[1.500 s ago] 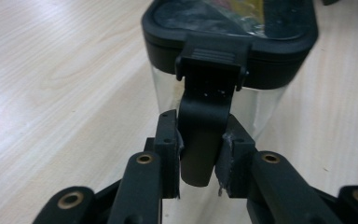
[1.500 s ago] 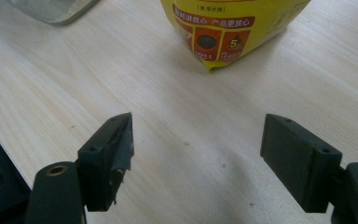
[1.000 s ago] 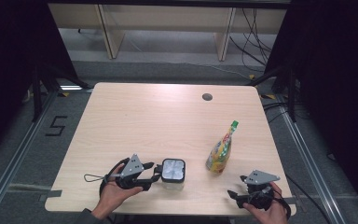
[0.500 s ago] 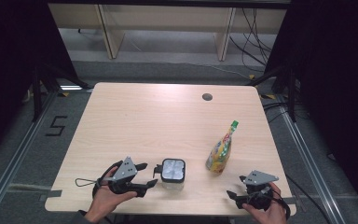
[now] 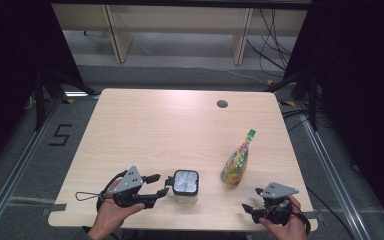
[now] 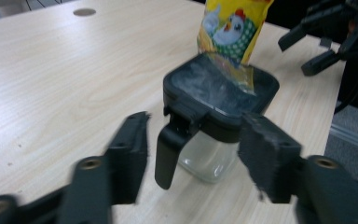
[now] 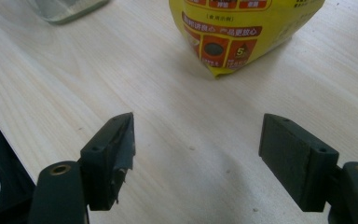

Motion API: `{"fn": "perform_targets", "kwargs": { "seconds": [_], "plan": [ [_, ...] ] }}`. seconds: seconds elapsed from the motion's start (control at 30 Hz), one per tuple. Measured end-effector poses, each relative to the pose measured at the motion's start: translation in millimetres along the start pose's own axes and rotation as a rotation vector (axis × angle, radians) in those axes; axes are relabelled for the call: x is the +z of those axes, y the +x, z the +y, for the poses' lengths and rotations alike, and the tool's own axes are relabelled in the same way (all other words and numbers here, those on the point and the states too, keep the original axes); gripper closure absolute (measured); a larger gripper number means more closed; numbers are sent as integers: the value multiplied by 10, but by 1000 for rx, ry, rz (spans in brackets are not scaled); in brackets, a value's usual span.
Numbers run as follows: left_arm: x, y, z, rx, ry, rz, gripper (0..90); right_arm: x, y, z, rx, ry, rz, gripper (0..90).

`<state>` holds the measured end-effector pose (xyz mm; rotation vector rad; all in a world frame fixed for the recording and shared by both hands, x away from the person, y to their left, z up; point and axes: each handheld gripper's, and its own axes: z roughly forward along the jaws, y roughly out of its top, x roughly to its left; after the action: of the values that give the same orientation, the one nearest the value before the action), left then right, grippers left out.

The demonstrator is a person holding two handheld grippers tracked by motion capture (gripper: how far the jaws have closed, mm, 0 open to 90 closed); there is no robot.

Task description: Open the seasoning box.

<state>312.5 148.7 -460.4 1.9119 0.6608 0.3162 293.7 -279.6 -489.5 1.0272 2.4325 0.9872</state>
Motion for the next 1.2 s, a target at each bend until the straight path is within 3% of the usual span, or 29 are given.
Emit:
{"fn": "perform_targets", "kwargs": {
  "seconds": [0.1,0.13,0.27,0.3,0.5,0.6,0.7,0.87,0.9,0.97,1.07,1.1,1.2],
  "plan": [
    [19,-4,42,6,-15,7,632,7,2,6,-9,-7,6,280],
    [28,1,63,32,-8,16,710,2,9,12,-1,-6,5,280],
    [114,5,126,35,-11,34,795,0,9,13,-3,-8,7,286],
    [125,8,136,41,-4,35,830,5,34,6,23,-8,6,286],
    [230,5,147,58,16,37,855,6,7,10,-13,-9,4,286],
    [228,16,141,56,16,45,861,-2,39,13,19,-2,11,286],
    [220,20,129,28,15,48,854,6,17,12,-22,-14,12,299],
    [218,25,118,26,12,47,852,-12,55,29,-51,-16,31,374],
    [218,26,115,24,9,46,852,-18,61,38,-69,-28,30,390],
    [224,27,103,1,-7,41,852,-37,105,66,-52,-58,52,466],
    [223,25,97,-2,-10,43,849,-43,137,90,-51,-83,68,483],
    [223,26,95,-5,-12,42,846,-58,180,125,-78,-114,77,497],
    [224,33,86,-17,-19,38,845,-75,239,163,-92,-158,98,542]
  ]
}}
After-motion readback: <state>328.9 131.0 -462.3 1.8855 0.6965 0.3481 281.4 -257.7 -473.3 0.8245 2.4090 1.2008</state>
